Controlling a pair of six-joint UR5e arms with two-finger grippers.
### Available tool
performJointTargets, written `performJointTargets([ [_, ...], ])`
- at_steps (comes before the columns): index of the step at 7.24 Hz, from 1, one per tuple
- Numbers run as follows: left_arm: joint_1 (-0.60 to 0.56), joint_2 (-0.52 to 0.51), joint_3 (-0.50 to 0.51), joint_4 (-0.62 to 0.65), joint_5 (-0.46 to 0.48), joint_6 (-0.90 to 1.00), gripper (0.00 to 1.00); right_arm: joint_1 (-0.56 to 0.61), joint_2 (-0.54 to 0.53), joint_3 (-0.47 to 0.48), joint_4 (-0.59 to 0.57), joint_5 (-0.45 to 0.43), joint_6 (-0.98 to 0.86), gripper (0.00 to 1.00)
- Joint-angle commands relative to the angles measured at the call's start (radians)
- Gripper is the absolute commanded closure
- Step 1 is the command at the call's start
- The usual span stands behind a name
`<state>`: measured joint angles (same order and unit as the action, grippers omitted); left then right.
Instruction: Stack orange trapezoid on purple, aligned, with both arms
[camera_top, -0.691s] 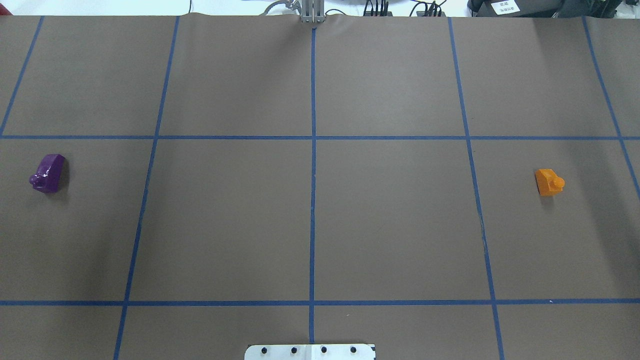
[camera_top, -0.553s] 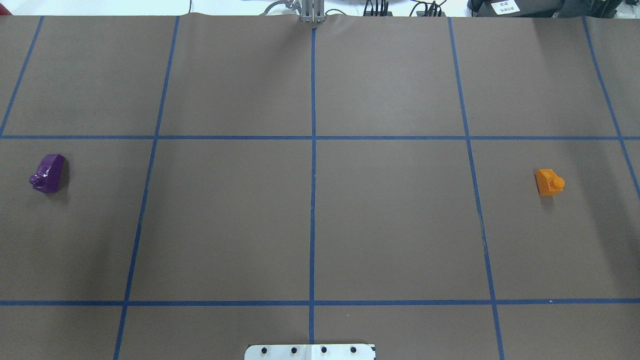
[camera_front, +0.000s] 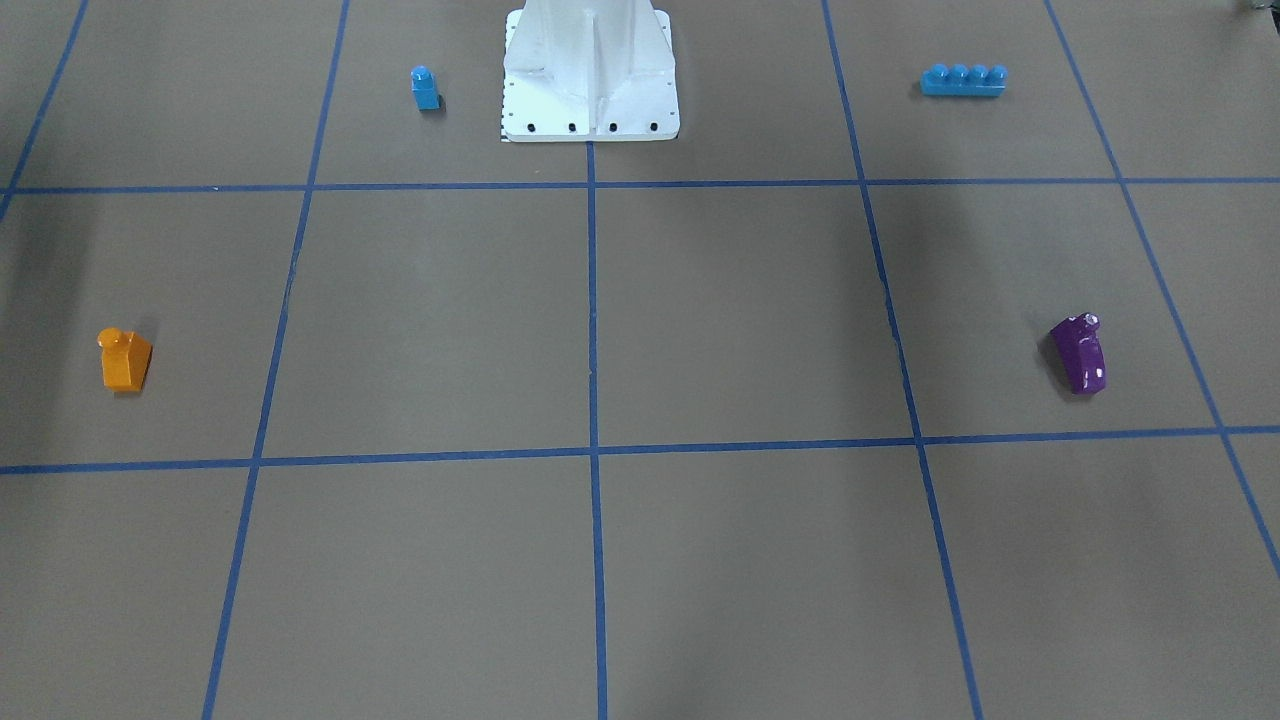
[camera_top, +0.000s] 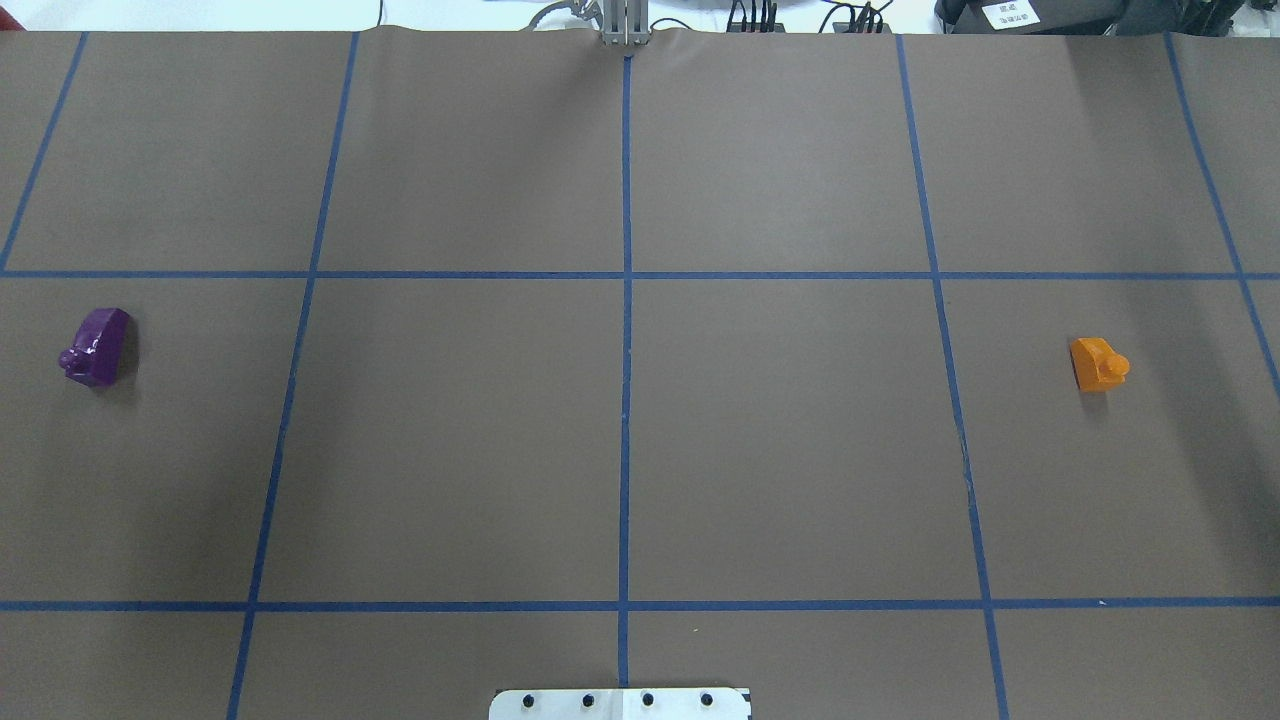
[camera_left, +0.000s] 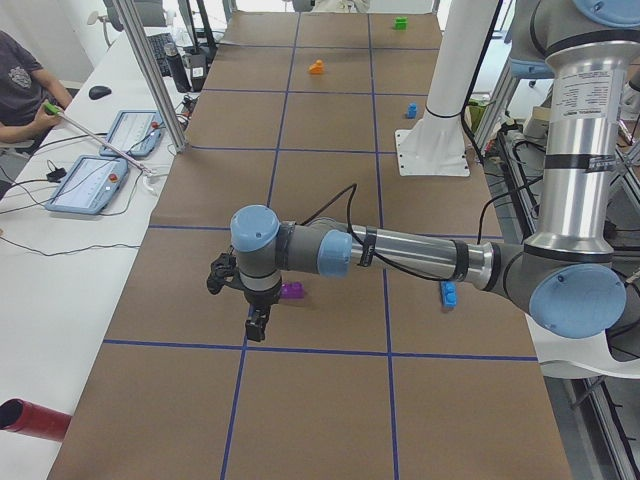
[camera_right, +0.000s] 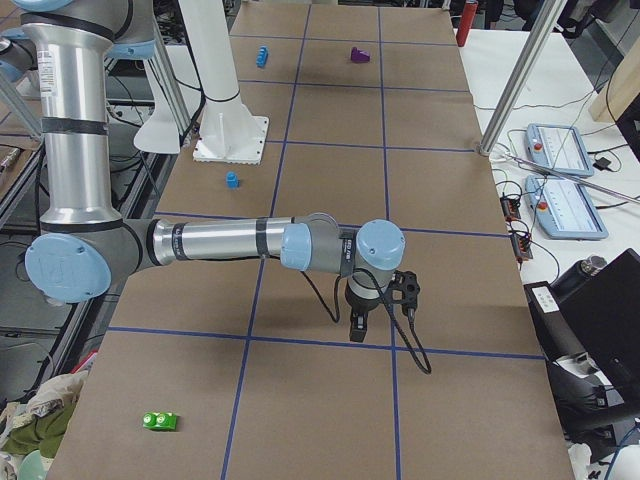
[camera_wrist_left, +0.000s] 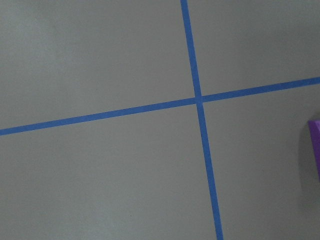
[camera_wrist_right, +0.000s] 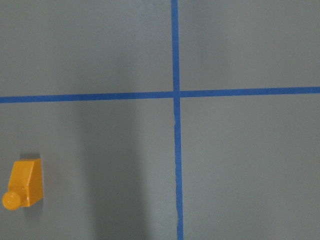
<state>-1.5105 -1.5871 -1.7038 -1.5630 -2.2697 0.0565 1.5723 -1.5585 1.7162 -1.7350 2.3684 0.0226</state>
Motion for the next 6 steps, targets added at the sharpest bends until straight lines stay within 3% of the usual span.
performJointTargets([
  [1, 0.121, -0.037, -0.033, -0.099, -0.005, -0.169, 0.0, 0.0, 0.003, 0.031, 0.0, 0.05, 0.005, 0.0],
  [2, 0.142, -0.036, -0.016, -0.168, -0.019, -0.214, 0.0, -0.003, 0.006, 0.014, 0.0, 0.081, 0.003, 0.0],
  [4, 0.29, -0.028, 0.027, -0.307, -0.011, -0.544, 0.0, -0.005, -0.008, 0.0, 0.058, 0.084, 0.005, 0.0],
  [6, 0.408, 0.03, 0.03, -0.473, 0.071, -0.762, 0.0, -0.005, -0.008, -0.006, 0.069, 0.084, 0.006, 0.0],
])
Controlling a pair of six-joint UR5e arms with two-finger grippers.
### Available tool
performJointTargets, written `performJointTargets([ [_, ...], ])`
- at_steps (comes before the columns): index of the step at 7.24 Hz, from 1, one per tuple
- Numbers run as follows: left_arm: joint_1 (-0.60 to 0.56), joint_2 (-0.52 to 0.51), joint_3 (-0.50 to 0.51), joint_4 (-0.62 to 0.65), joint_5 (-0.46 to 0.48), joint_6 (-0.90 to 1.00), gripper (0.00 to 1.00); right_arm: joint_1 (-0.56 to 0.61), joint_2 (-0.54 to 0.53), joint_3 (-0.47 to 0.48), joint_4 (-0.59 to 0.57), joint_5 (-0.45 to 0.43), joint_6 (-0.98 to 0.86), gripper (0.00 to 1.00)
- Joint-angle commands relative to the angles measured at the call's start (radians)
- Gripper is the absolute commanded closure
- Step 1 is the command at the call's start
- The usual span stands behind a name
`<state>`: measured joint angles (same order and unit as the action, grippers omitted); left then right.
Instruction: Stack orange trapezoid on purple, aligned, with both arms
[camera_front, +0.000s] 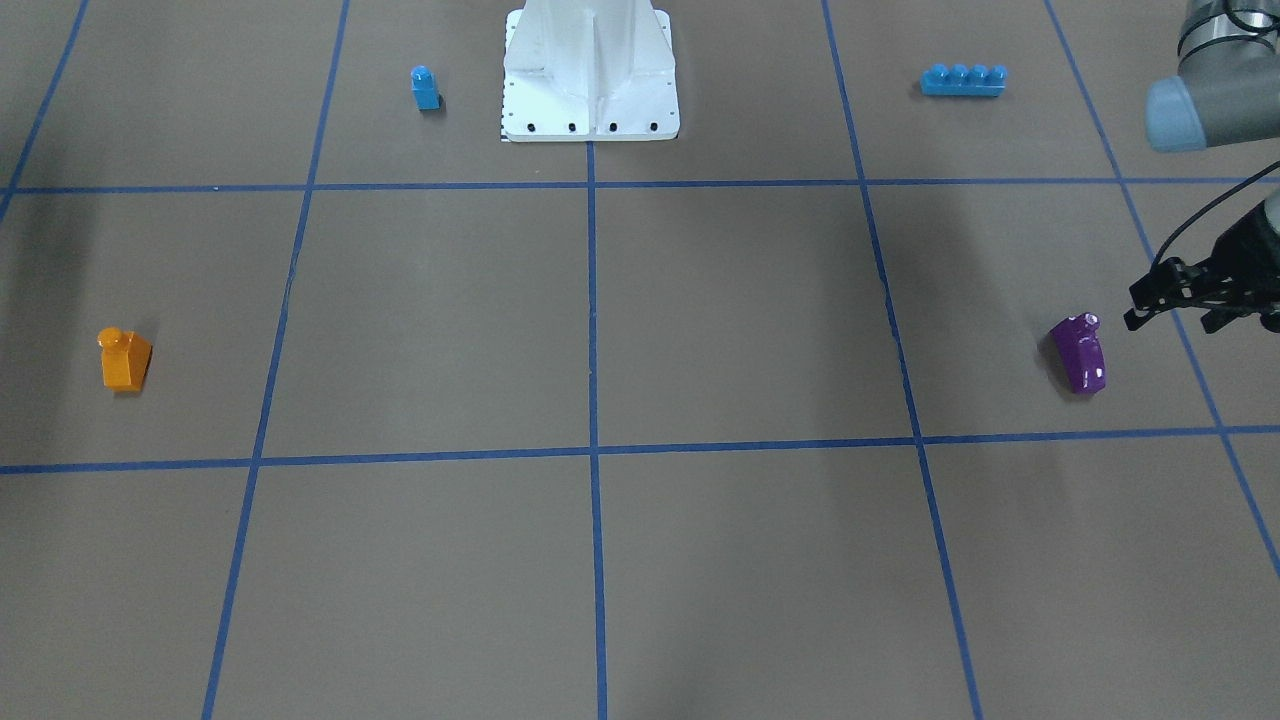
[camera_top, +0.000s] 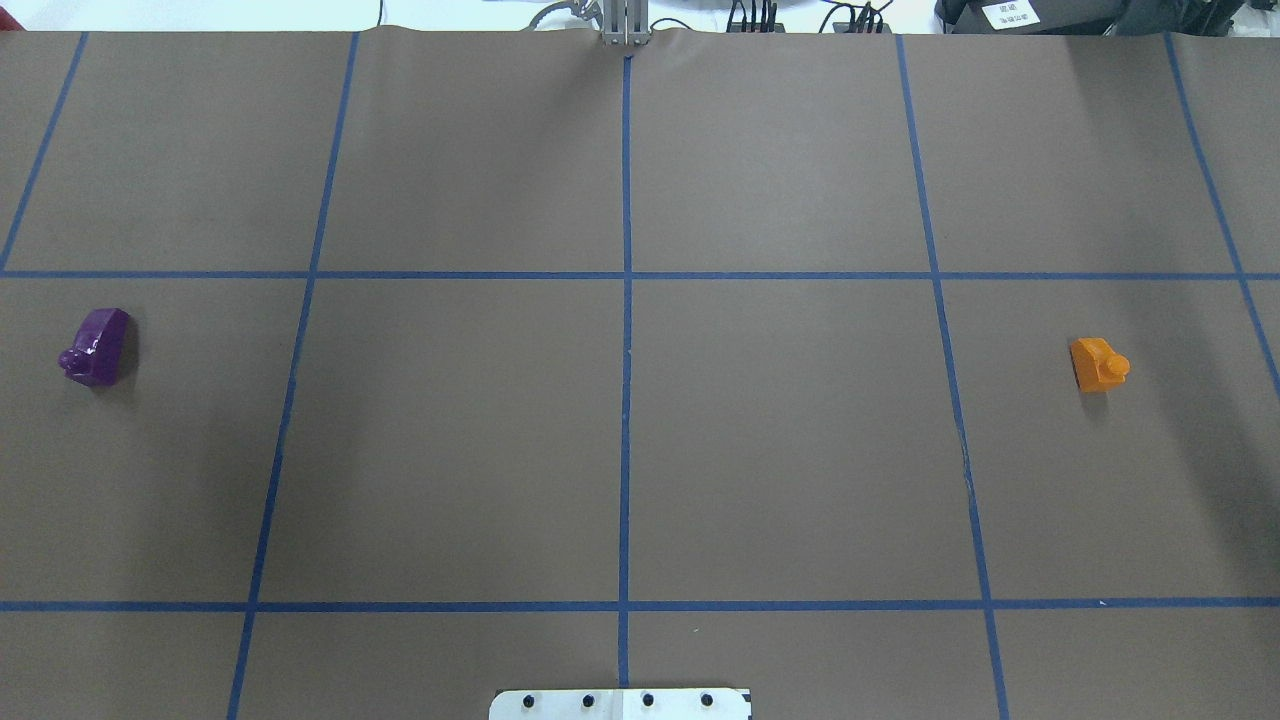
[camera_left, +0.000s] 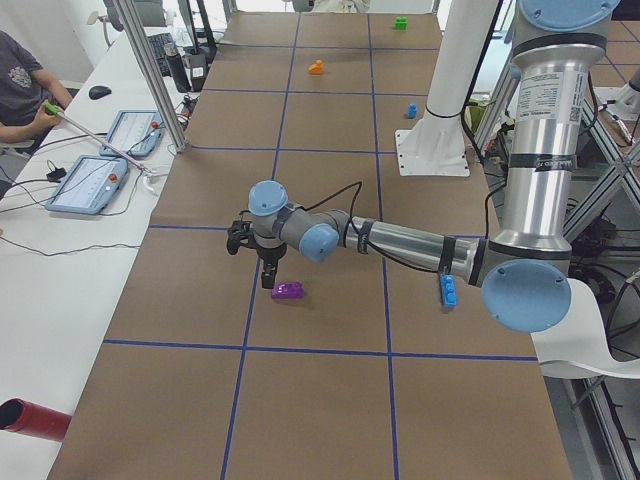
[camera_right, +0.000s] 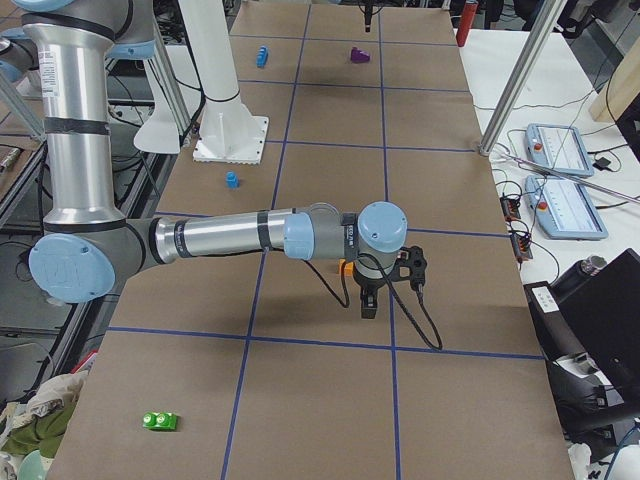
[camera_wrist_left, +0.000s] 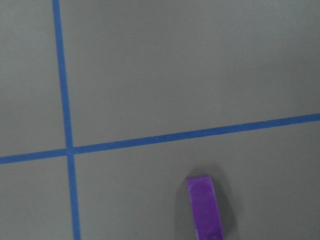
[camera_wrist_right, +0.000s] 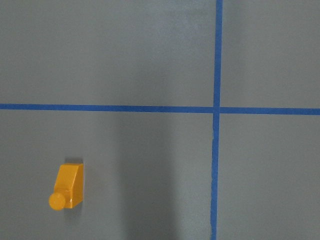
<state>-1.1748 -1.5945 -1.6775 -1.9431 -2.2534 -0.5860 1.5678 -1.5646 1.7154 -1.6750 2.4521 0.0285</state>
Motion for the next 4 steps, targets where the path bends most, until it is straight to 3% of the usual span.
performJointTargets([
  [1, 0.096, 0.048, 0.008, -0.099, 0.076, -0.127, 0.0, 0.0, 0.0, -0.003, 0.011, 0.001, 0.002, 0.0],
  [4, 0.184, 0.031, 0.071, -0.105, 0.133, -0.164, 0.0, 0.0, 0.002, -0.005, 0.009, 0.002, 0.002, 0.0],
])
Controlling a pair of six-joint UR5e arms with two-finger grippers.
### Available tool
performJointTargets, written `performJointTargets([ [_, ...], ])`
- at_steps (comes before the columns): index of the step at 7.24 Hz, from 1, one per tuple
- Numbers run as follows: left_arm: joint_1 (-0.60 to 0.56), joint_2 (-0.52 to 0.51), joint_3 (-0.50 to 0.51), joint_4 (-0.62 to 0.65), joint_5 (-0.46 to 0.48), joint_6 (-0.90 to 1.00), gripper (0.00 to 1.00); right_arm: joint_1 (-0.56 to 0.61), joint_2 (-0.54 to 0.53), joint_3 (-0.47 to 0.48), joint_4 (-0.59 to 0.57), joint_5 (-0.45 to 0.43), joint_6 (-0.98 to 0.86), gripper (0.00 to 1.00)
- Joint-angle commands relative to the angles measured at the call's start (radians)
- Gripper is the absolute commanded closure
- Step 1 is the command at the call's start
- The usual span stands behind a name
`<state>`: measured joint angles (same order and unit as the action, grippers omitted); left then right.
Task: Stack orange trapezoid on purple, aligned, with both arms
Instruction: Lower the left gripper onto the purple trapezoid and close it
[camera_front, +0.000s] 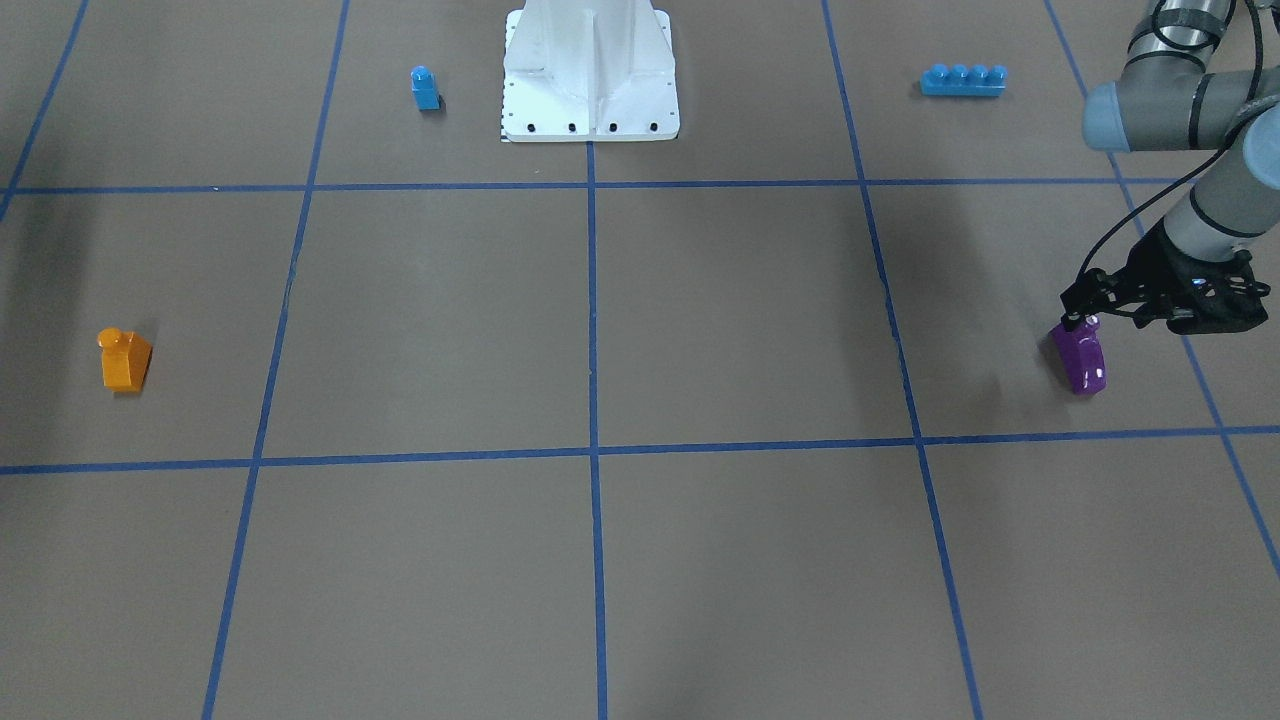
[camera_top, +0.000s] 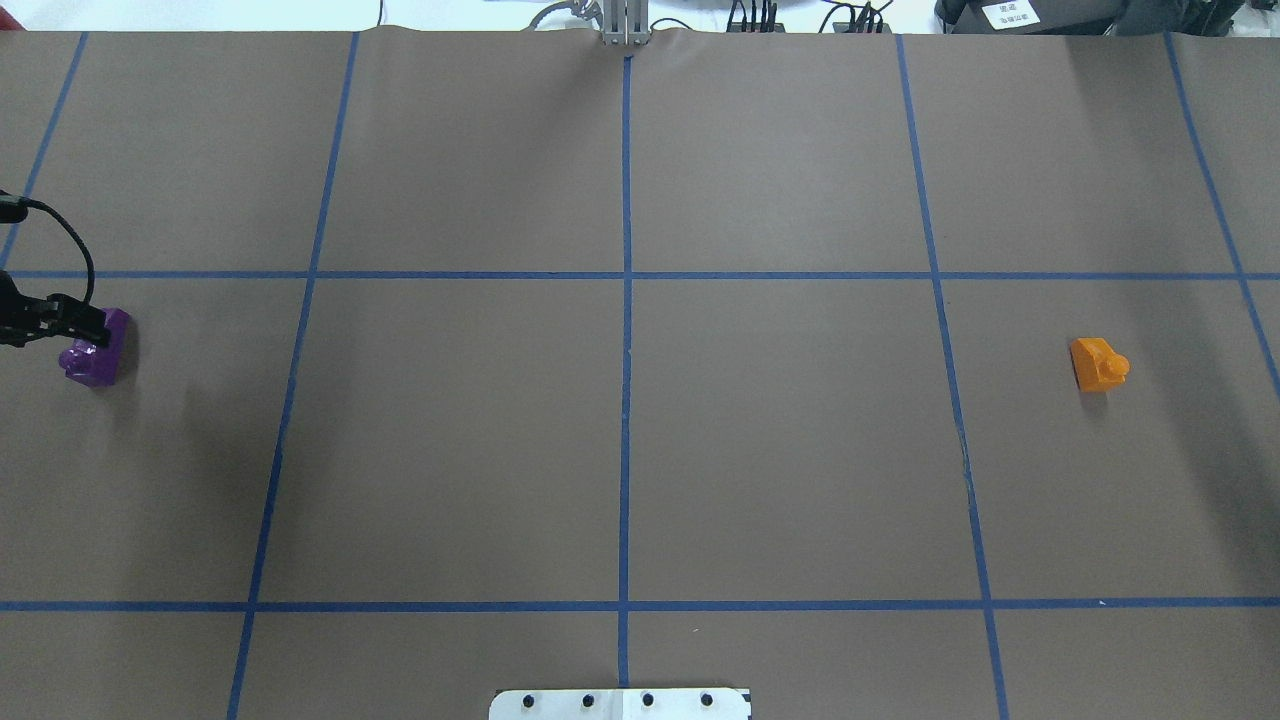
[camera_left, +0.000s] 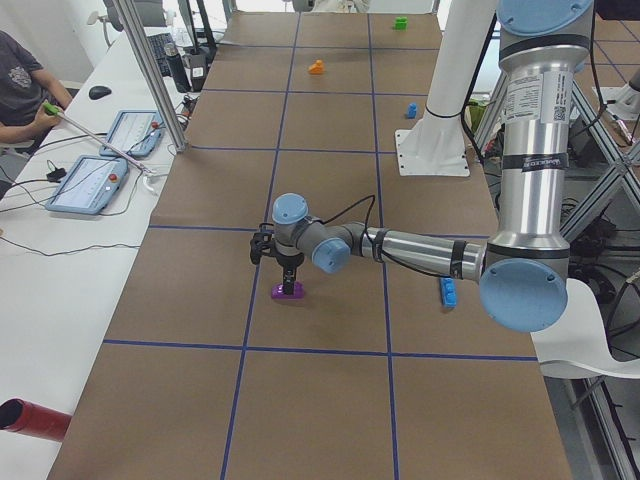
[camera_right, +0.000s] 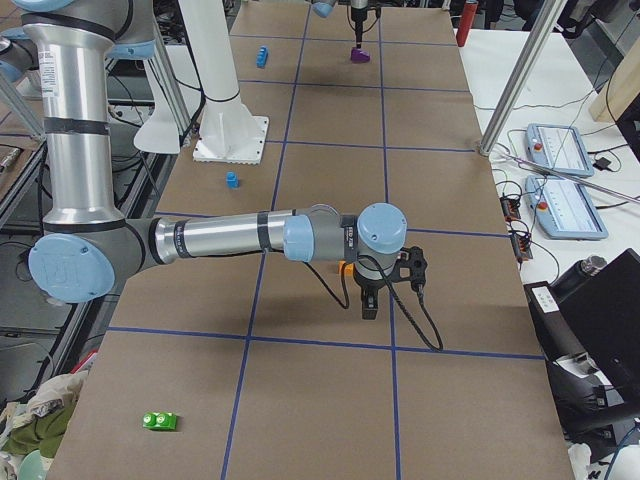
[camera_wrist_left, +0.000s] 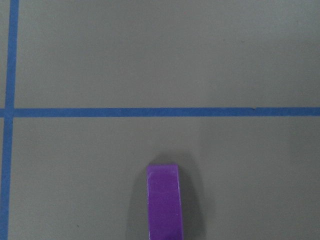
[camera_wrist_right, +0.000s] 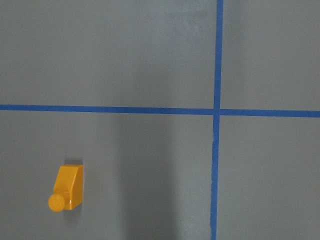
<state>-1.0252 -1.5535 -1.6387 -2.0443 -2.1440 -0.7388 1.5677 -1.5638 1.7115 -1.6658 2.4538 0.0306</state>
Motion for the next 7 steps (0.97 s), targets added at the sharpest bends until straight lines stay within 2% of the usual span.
performJointTargets([
  [1, 0.049, -0.023, 0.072, -0.029, 0.024, -0.008, 0.0, 0.0, 0.001, 0.0, 0.0, 0.001, 0.0, 0.0],
  [3, 0.05, -0.034, 0.138, -0.112, 0.024, -0.01, 0.03, 0.0, 0.001, 0.0, 0.001, 0.001, 0.0, 0.0],
  [4, 0.048, -0.036, 0.123, -0.114, 0.01, -0.013, 0.33, 0.0, 0.002, 0.0, 0.001, 0.002, 0.0, 0.0],
  [5, 0.05, -0.036, 0.114, -0.102, 0.01, -0.011, 0.69, 0.0, 0.002, 0.0, 0.0, 0.002, 0.0, 0.0],
  [6, 0.048, -0.028, 0.102, -0.102, 0.01, -0.01, 1.0, 0.0, 0.002, -0.001, 0.0, 0.002, 0.0, 0.0],
  [7, 0.045, -0.022, 0.088, -0.099, 0.01, -0.01, 1.0, 0.0, 0.004, -0.001, 0.0, 0.002, 0.0, 0.0],
])
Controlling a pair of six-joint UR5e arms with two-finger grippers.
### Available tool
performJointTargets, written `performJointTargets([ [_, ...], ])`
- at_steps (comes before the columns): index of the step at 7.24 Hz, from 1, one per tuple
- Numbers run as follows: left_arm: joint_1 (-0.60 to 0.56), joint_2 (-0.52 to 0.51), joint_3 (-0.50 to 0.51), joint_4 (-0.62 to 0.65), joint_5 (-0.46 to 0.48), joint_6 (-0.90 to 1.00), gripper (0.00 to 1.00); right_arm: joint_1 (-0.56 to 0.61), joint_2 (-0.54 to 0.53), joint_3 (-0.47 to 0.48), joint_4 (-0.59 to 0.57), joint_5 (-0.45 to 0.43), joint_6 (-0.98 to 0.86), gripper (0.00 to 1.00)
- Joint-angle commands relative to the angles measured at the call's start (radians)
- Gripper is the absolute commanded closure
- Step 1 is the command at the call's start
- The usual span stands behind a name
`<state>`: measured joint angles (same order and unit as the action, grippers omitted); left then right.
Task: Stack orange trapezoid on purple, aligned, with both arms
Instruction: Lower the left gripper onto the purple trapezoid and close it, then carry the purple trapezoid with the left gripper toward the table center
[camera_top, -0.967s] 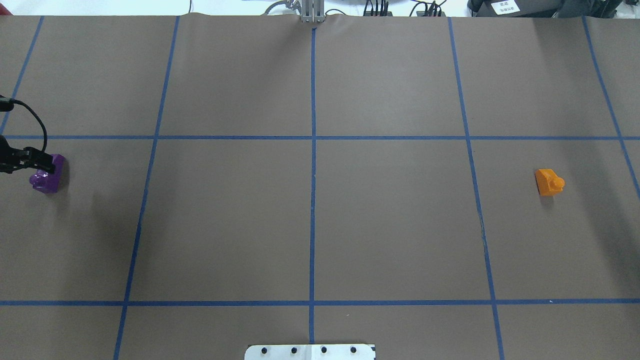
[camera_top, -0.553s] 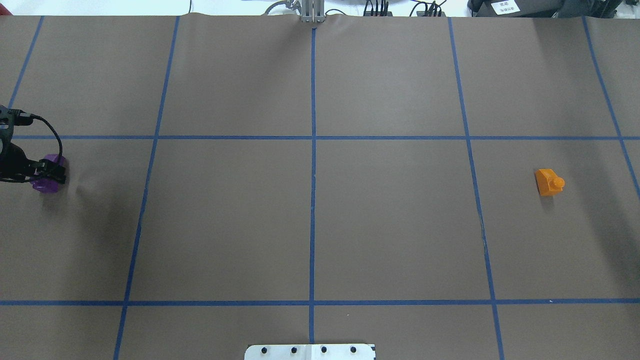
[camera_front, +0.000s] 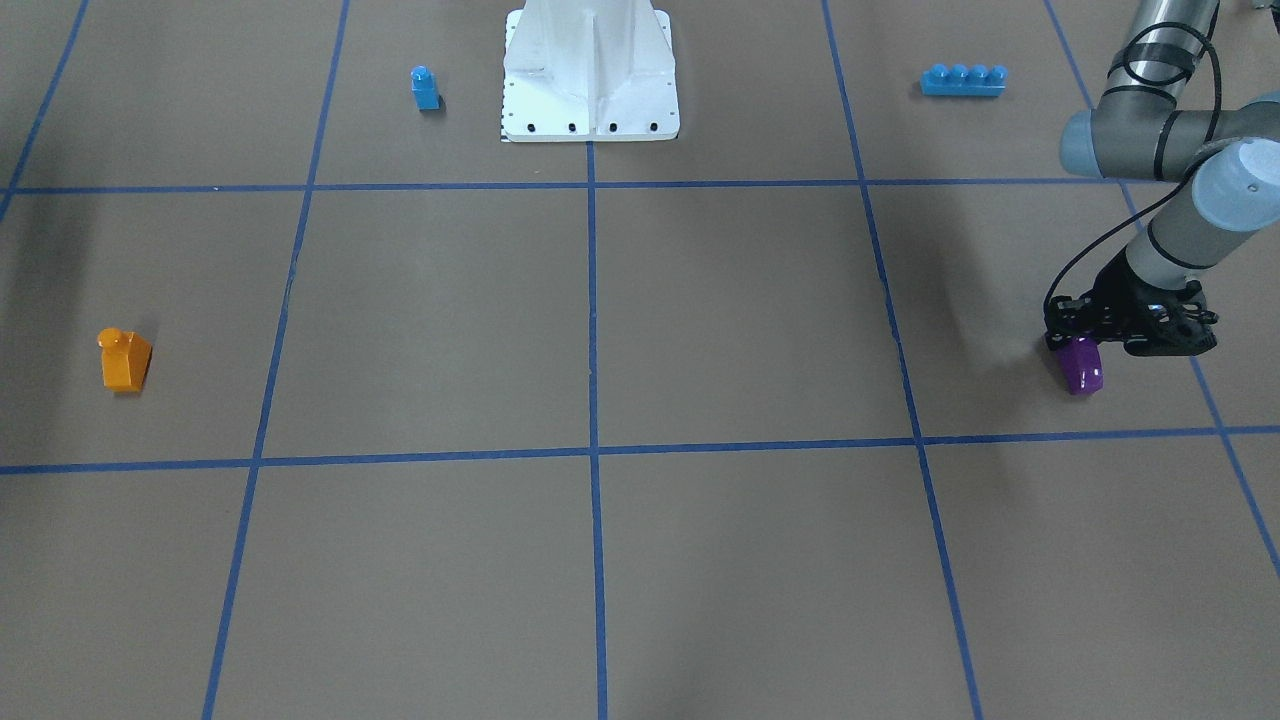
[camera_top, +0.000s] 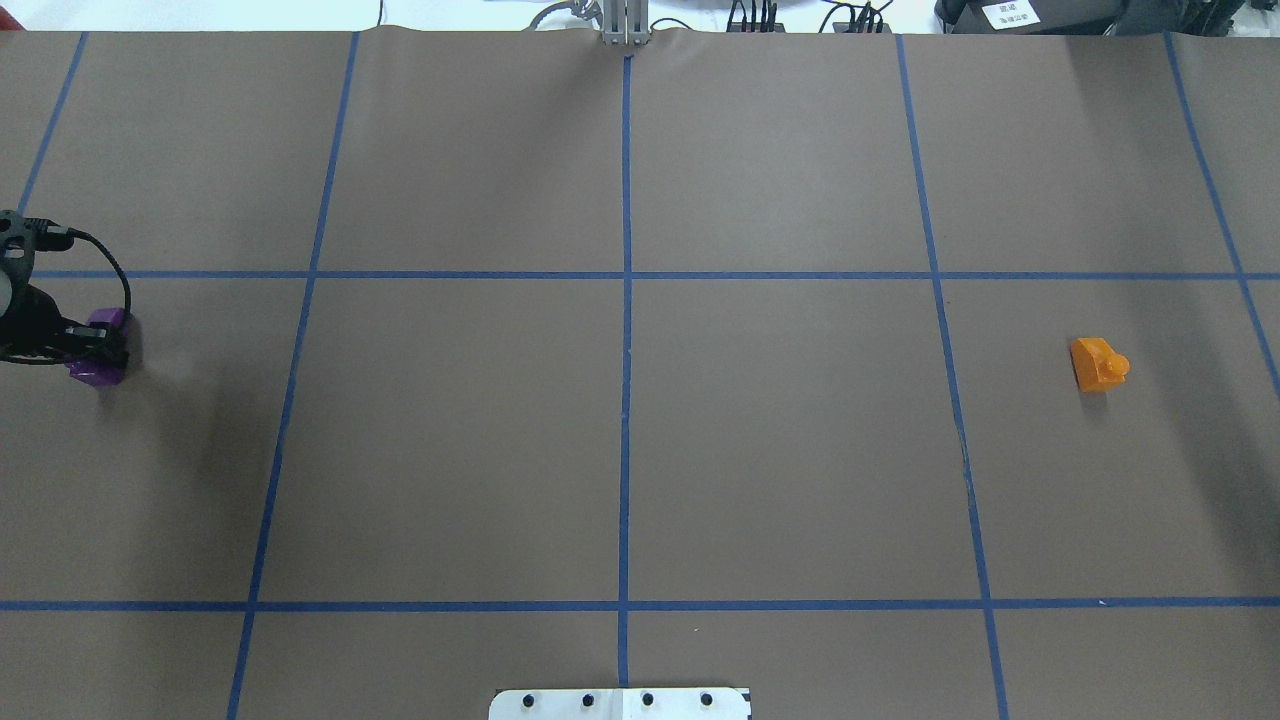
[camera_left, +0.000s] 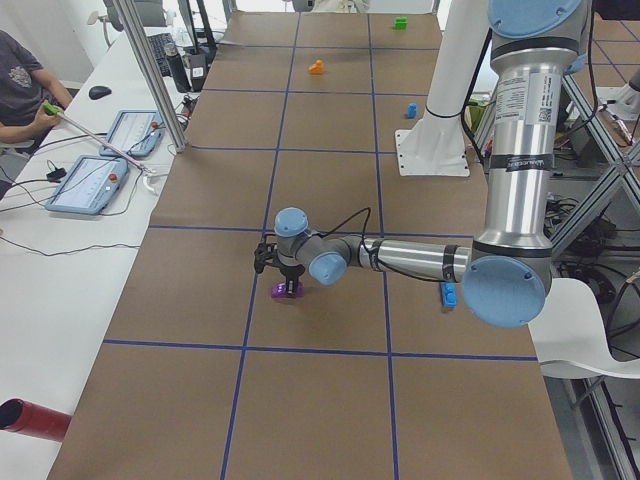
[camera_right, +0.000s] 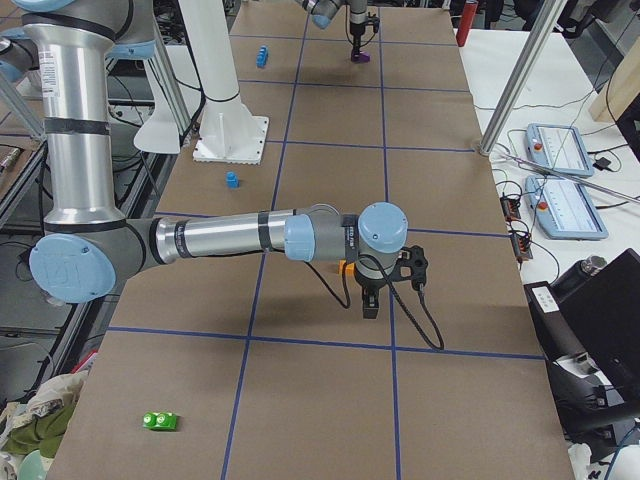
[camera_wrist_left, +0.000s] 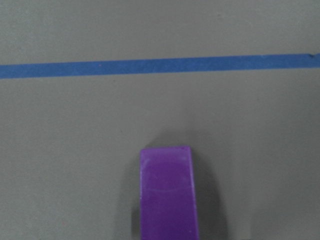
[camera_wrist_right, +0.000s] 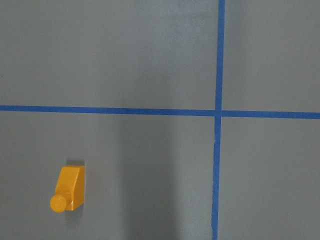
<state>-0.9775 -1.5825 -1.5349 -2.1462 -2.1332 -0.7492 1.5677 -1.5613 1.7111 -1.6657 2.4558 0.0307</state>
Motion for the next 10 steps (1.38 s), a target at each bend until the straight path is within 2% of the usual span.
performJointTargets([
  [1, -0.004, 0.007, -0.066, 0.047, -0.036, 0.001, 1.0, 0.0, 0.003, 0.001, 0.0, 0.0, 0.0, 0.0],
  [3, 0.002, -0.049, -0.265, 0.289, -0.056, 0.02, 1.0, 0.0, 0.006, -0.001, 0.0, 0.0, -0.002, 0.0],
  [5, 0.08, -0.199, -0.284, 0.33, -0.045, 0.022, 1.0, 0.0, 0.006, -0.002, 0.0, 0.0, 0.0, 0.0],
  [6, 0.138, -0.287, -0.28, 0.332, 0.026, 0.022, 1.0, 0.0, 0.006, -0.001, 0.0, 0.0, 0.0, 0.0],
  [8, 0.259, -0.44, -0.245, 0.371, 0.128, 0.036, 1.0, 0.0, 0.006, -0.001, 0.001, 0.012, -0.002, 0.0],
  [9, 0.298, -0.573, -0.161, 0.379, 0.153, 0.089, 1.0, 0.0, 0.006, -0.001, 0.001, 0.011, -0.008, 0.0],
  [10, 0.316, -0.752, 0.014, 0.385, 0.157, 0.123, 1.0, 0.0, 0.006, -0.001, 0.007, 0.011, -0.005, 0.0],
])
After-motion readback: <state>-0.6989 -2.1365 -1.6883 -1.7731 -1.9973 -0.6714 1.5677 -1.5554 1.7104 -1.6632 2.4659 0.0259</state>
